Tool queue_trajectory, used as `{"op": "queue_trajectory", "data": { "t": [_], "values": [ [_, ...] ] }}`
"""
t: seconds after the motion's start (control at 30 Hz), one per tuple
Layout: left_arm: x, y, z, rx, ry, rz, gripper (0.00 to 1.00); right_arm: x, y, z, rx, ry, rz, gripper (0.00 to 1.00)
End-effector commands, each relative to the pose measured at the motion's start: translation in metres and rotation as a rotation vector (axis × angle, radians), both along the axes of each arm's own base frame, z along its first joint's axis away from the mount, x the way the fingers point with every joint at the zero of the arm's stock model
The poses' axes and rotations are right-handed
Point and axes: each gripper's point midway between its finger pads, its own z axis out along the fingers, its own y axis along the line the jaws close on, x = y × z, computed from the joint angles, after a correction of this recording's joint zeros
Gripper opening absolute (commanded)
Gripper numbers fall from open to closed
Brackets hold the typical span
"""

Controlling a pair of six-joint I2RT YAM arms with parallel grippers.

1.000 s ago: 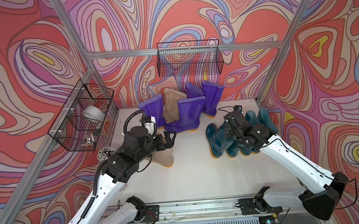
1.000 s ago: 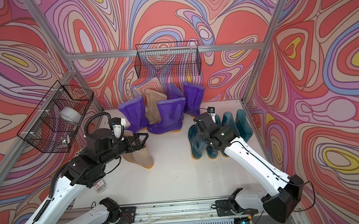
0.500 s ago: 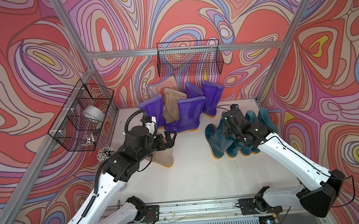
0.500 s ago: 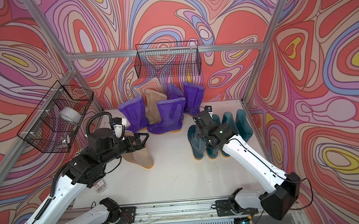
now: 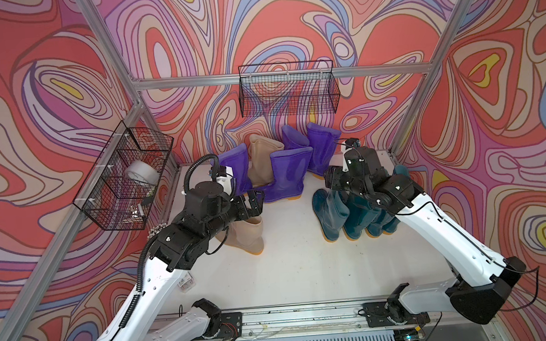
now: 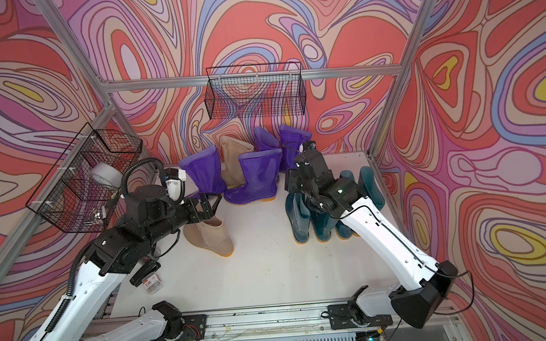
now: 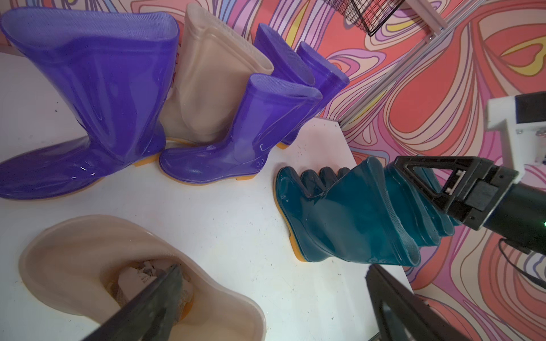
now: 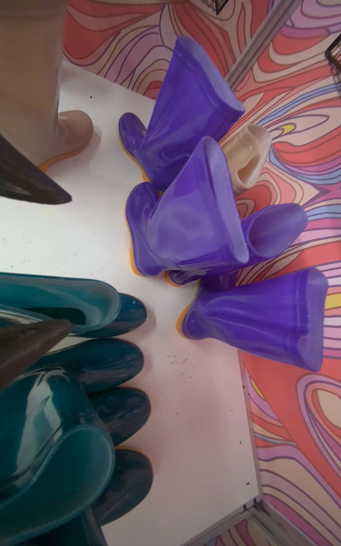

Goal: Match and arrange rain boots in pairs
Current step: Pair a pair of rain boots at the center of the board, then pick up the rain boot at the center of the board.

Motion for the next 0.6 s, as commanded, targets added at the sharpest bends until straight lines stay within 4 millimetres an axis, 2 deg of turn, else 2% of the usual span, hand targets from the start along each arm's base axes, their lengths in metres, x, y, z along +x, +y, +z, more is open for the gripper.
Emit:
{"op": "queue_trajectory", "data": {
  "t": [0.0, 0.1, 0.17, 0.27, 0.37, 0.43, 0.47, 0.57],
  "values": [
    [-0.001, 0.020, 0.003, 0.062, -0.002, 0.078, 0.99, 0.006, 0.018, 0.029, 0.032, -0.096, 0.089, 0.63],
    [-0.003, 0.034, 0.012, 0.064, -0.039, 0.137, 1.00, -0.003, 0.053, 0.040, 0.036, -0.142, 0.240, 0.63],
    [-0.005, 0.049, 0.015, 0.071, -0.041, 0.211, 1.00, -0.015, 0.083, 0.041, -0.006, -0.173, 0.345, 0.63],
    [-0.008, 0.074, 0.010, 0.105, -0.020, 0.336, 1.00, -0.038, 0.133, 0.035, -0.029, -0.194, 0.524, 0.65],
    [-0.018, 0.107, 0.007, 0.145, -0.019, 0.488, 1.00, -0.047, 0.166, 0.024, -0.040, -0.185, 0.612, 0.68],
    [-0.025, 0.122, 0.006, 0.157, -0.036, 0.546, 1.00, -0.049, 0.179, 0.020, -0.049, -0.184, 0.640, 0.69],
    [-0.028, 0.123, 0.004, 0.152, -0.036, 0.545, 1.00, -0.046, 0.184, 0.017, -0.058, -0.181, 0.640, 0.69],
    [-0.026, 0.101, -0.014, 0.115, 0.047, 0.455, 1.00, -0.028, 0.178, 0.013, -0.113, -0.186, 0.548, 0.69]
  ]
}}
